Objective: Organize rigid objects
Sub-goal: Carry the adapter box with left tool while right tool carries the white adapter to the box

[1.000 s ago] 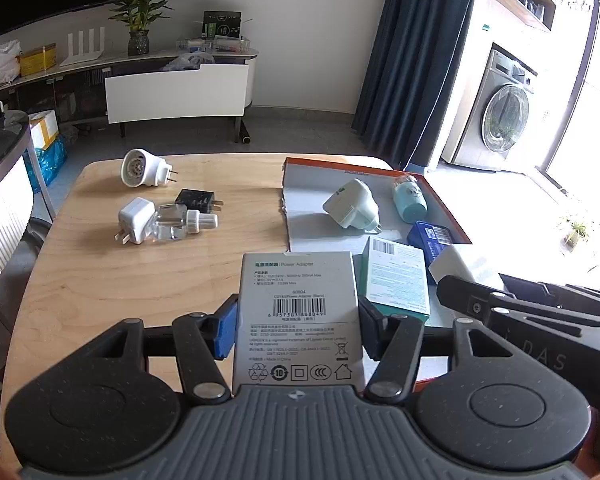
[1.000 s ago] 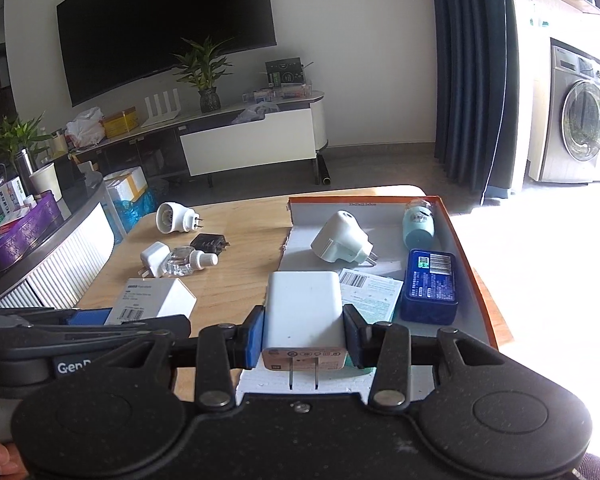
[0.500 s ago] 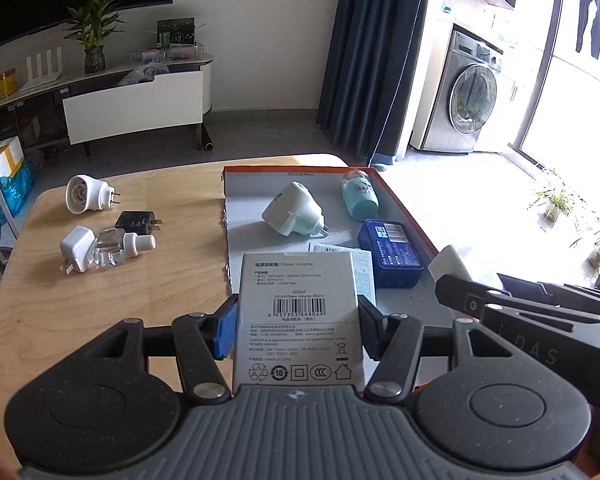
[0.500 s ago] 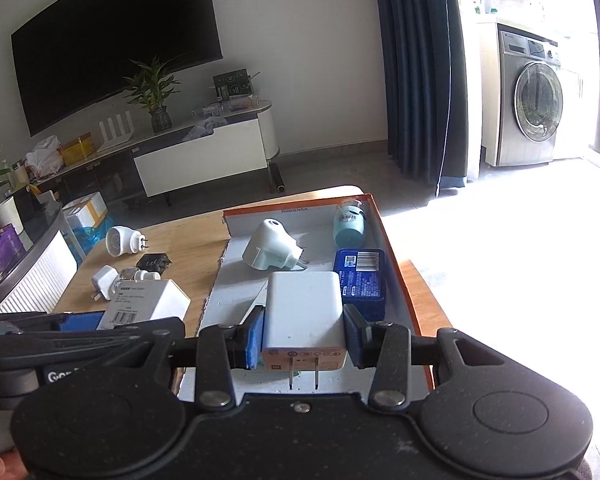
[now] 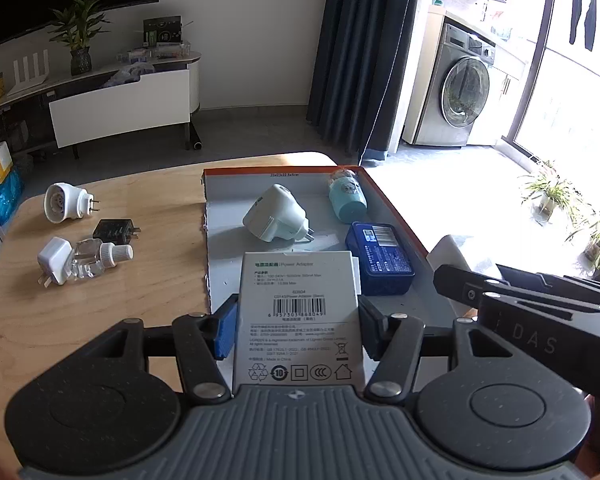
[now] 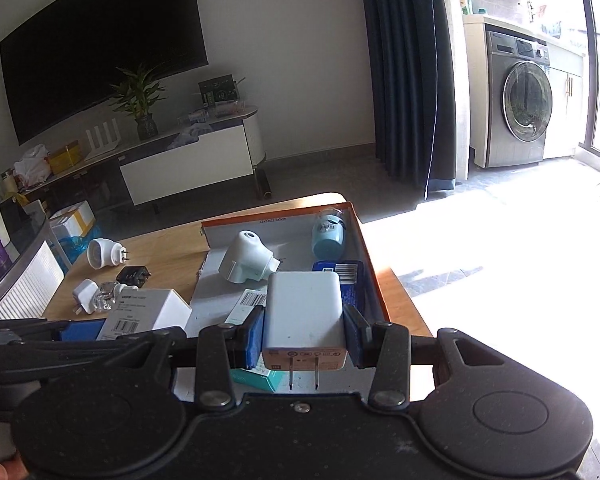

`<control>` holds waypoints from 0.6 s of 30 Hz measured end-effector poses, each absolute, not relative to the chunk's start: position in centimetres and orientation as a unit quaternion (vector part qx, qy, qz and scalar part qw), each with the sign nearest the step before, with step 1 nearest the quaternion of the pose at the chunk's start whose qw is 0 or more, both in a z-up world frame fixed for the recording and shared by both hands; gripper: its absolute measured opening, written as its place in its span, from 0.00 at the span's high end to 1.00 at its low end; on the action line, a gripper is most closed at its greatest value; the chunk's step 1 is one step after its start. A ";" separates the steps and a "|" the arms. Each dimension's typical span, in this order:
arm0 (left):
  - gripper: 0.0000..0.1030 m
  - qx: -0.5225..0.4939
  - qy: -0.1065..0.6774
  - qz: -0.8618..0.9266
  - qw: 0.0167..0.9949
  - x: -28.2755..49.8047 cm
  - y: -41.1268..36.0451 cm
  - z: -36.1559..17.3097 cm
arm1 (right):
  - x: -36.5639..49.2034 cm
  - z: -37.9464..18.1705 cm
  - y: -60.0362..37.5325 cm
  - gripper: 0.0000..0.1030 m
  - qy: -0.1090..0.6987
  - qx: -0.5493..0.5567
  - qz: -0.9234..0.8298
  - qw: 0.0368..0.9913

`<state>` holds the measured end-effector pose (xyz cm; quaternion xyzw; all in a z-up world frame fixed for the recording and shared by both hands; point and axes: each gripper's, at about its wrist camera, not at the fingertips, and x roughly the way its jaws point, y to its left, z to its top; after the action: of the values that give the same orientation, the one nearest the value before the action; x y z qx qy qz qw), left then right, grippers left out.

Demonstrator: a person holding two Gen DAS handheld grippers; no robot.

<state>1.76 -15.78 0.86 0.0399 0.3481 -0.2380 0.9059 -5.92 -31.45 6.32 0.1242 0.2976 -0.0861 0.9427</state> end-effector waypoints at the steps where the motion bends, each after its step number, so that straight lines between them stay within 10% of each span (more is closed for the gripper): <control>1: 0.42 0.040 0.348 -0.238 0.906 1.8 -15.9 0.9 | -5.8 6.3 -31.5 0.51 0.297 0.124 -0.086 0.943; 18: 0.42 0.037 0.348 -0.244 0.905 4.0 -17.7 1.3 | -3.2 6.3 -33.0 0.51 0.294 0.124 -0.084 0.944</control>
<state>4.03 -17.66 1.29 0.0373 0.3476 -0.2437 0.9047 -3.20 -33.02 6.34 0.1241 0.2937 -0.0844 0.9440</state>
